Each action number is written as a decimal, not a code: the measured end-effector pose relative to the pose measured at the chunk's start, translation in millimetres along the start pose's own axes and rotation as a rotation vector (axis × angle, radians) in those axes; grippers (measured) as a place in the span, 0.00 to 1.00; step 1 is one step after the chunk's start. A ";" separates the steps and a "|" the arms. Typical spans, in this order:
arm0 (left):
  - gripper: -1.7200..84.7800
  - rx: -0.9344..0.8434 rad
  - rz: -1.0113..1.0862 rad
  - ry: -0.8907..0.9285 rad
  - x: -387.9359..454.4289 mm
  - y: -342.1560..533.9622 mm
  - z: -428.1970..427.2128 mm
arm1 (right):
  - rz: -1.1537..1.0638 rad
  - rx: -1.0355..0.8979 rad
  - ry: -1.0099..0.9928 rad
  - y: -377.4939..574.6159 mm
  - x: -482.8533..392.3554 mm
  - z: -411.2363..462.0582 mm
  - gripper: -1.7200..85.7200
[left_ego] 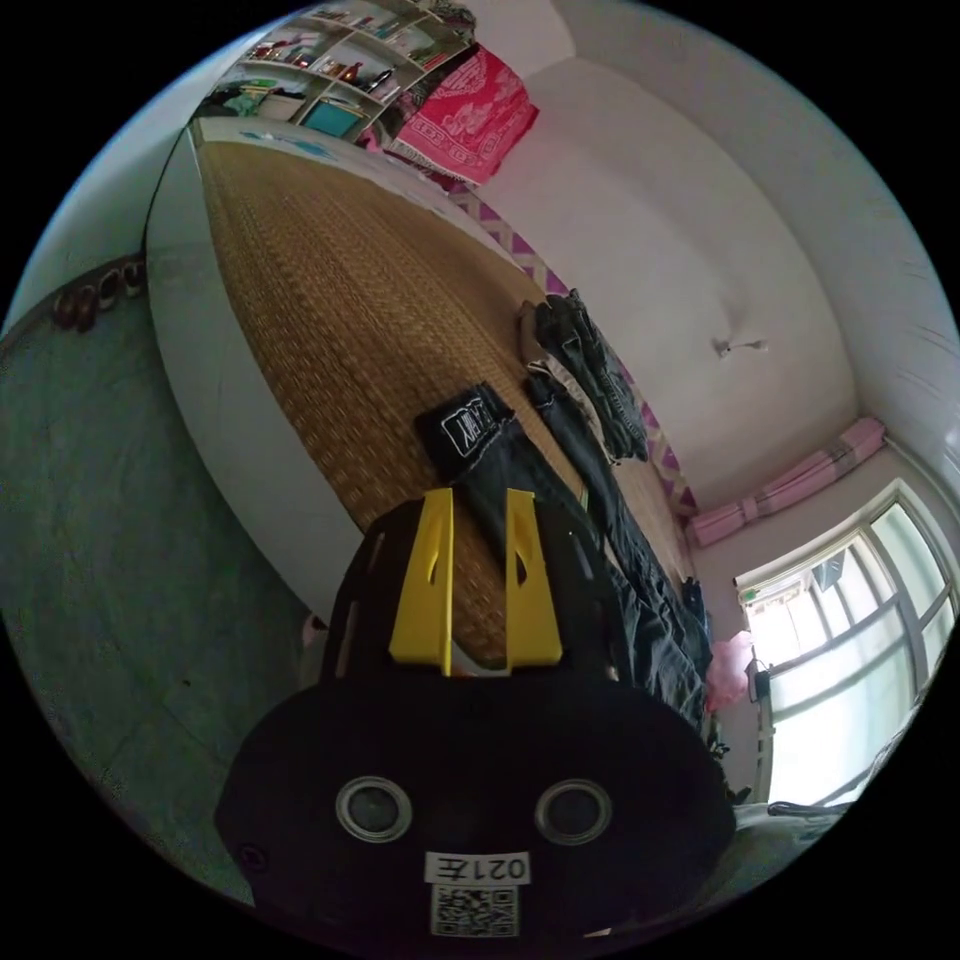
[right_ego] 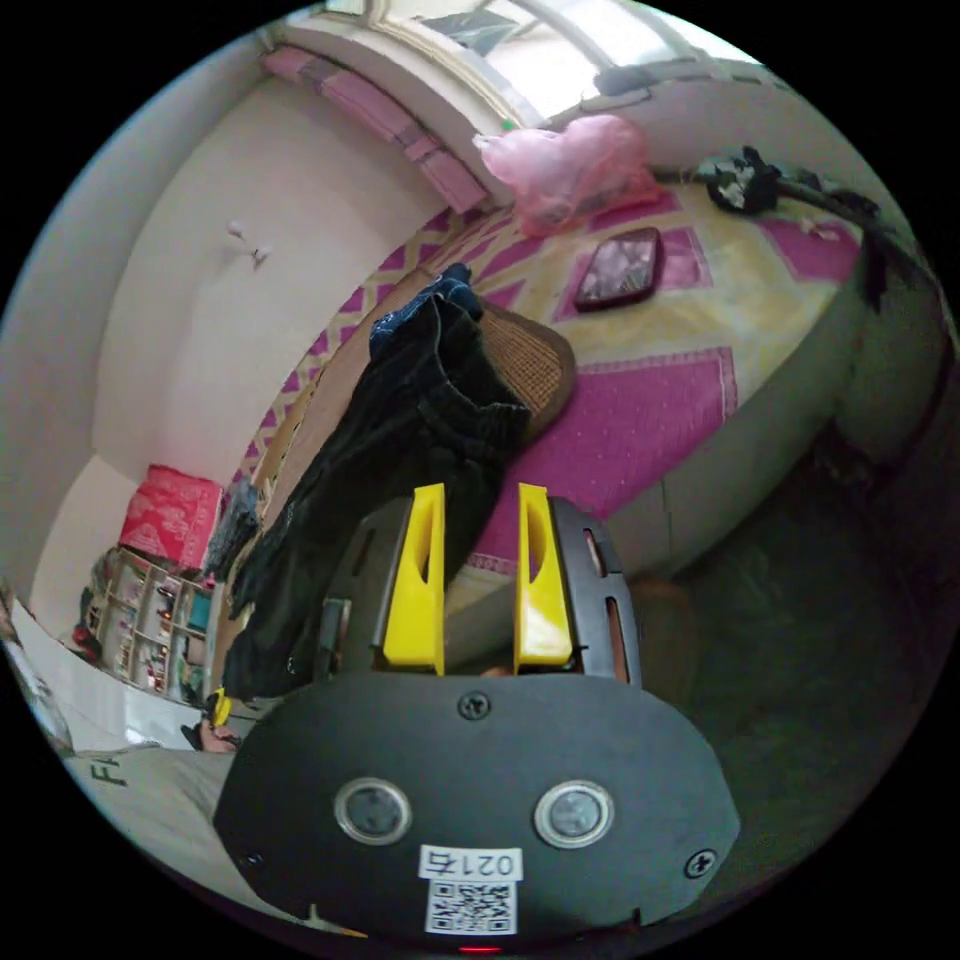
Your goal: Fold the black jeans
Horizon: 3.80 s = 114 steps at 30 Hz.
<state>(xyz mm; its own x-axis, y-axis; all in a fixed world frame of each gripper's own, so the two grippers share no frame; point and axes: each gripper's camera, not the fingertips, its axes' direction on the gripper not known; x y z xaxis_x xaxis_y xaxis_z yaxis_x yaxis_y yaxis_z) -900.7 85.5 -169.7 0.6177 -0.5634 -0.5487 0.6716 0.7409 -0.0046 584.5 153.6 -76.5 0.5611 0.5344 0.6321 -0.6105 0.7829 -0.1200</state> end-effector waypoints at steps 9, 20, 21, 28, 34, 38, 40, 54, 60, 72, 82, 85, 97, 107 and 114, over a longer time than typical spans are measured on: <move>0.08 -0.016 0.035 -0.027 2.4 -6.5 5.1 | 0.193 -0.019 -0.266 -16.7 33.7 12.1 0.14; 0.01 -0.020 0.074 0.073 19.7 -24.8 17.4 | 0.154 -0.004 -0.389 -45.5 29.1 9.3 0.04; 0.01 -0.011 0.102 0.095 30.0 -29.9 14.5 | 0.128 -0.001 -0.427 -50.8 23.6 4.2 0.04; 0.01 -0.019 0.305 0.088 128.2 -89.8 26.9 | -0.052 0.005 -0.462 -117.0 -41.4 3.5 0.03; 0.01 -0.166 0.385 -0.045 214.3 -167.2 131.7 | -0.093 -0.107 -0.385 -213.0 -98.0 89.6 0.03; 0.01 -0.281 0.383 -0.157 239.2 -203.2 241.9 | -0.066 -0.216 -0.222 -259.5 -112.5 186.7 0.03; 0.01 -0.325 0.382 -0.179 241.7 -209.7 283.9 | -0.025 -0.245 -0.168 -268.2 -107.1 223.0 0.03; 0.09 -0.229 0.651 0.022 261.6 -176.1 309.6 | -0.673 -0.312 -0.234 -135.1 -220.4 223.8 0.05; 0.08 -0.399 0.938 -0.212 300.6 -121.5 387.0 | -1.155 -0.339 0.145 -13.7 -312.8 307.9 0.03; 0.02 -0.302 0.785 -0.254 264.3 -151.1 372.5 | -1.037 -0.382 0.118 -34.8 -330.0 387.7 0.02; 0.09 -0.150 0.295 -0.018 186.1 -138.7 294.6 | -1.301 -0.506 0.149 133.5 -318.9 361.3 0.04; 0.09 -0.136 0.173 -0.043 173.9 -128.8 299.3 | -1.314 -0.440 0.259 156.9 -321.0 367.3 0.03; 0.14 -0.104 0.022 -0.058 162.6 -118.8 342.8 | -1.174 -0.409 0.173 157.7 -290.7 372.3 0.02; 0.03 -0.109 0.048 0.161 176.1 -73.2 354.8 | -1.110 -0.431 0.124 143.4 -270.2 372.8 0.02; 0.02 0.056 0.506 0.136 337.6 3.2 283.0 | -1.032 -0.247 0.049 118.6 -253.6 311.6 0.03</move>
<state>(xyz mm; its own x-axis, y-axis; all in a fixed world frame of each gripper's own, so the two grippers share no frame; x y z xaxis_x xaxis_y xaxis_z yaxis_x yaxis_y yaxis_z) -574.3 -205.9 -118.3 0.8144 -0.0845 -0.5741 0.3258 0.8852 0.3320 195.6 11.6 -12.5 0.7676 -0.4178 0.4860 0.3015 0.9046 0.3013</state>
